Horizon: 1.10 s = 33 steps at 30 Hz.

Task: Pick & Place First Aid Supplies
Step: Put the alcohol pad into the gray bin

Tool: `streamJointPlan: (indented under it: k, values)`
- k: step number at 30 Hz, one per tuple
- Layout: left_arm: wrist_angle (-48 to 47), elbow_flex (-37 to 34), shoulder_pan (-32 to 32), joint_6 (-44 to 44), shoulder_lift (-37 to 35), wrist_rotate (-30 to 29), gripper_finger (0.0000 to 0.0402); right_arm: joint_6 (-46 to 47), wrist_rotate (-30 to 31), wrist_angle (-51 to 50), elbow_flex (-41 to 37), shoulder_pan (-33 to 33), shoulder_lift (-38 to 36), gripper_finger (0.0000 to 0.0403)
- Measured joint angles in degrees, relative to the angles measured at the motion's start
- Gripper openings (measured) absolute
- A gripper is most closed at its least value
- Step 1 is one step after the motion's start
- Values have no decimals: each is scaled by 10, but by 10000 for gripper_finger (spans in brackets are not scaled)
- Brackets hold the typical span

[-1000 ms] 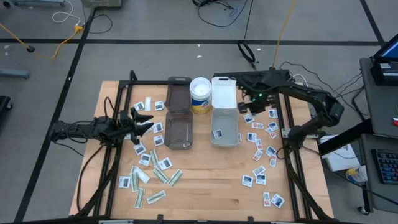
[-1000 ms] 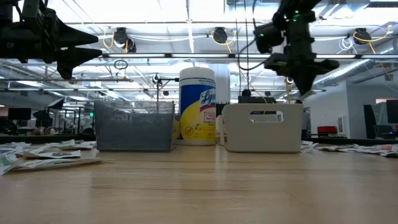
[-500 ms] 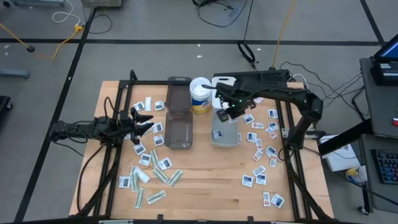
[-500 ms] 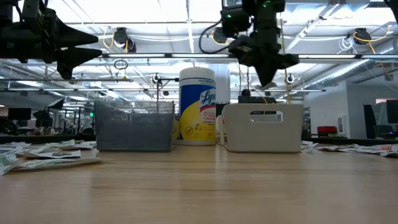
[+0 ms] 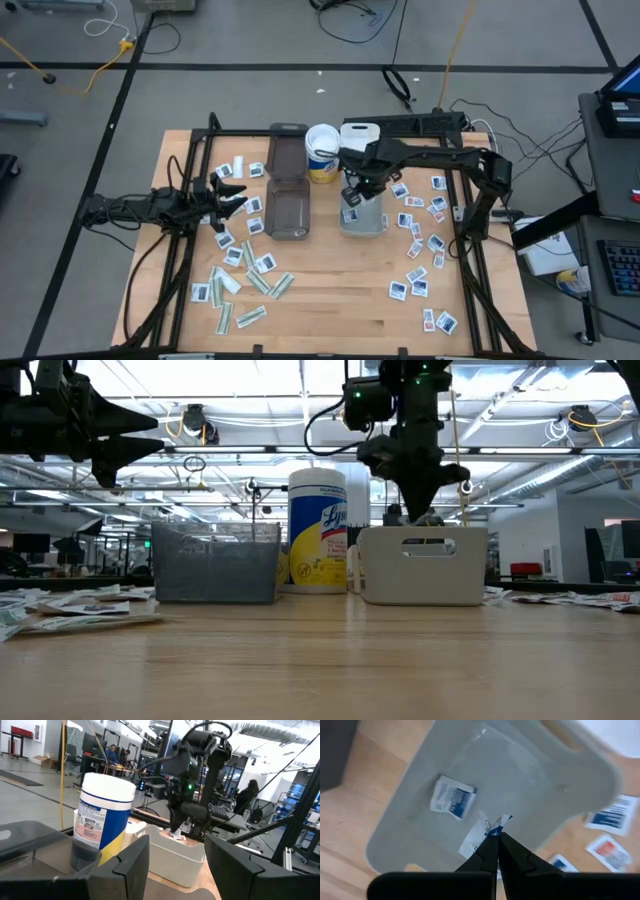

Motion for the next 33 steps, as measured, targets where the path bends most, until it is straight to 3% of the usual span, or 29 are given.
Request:
streamJointPlan:
  k: [14,19,33]
  values:
    - [0,0,0,0,0,0,196,-14,12,153,-157,38,0,3]
    - [0,0,0,0,0,0,196,-23,11,170,-175,39,0,18]
    - [0,0,0,0,0,0,196,-68,-18,179,-164,41,0,147]
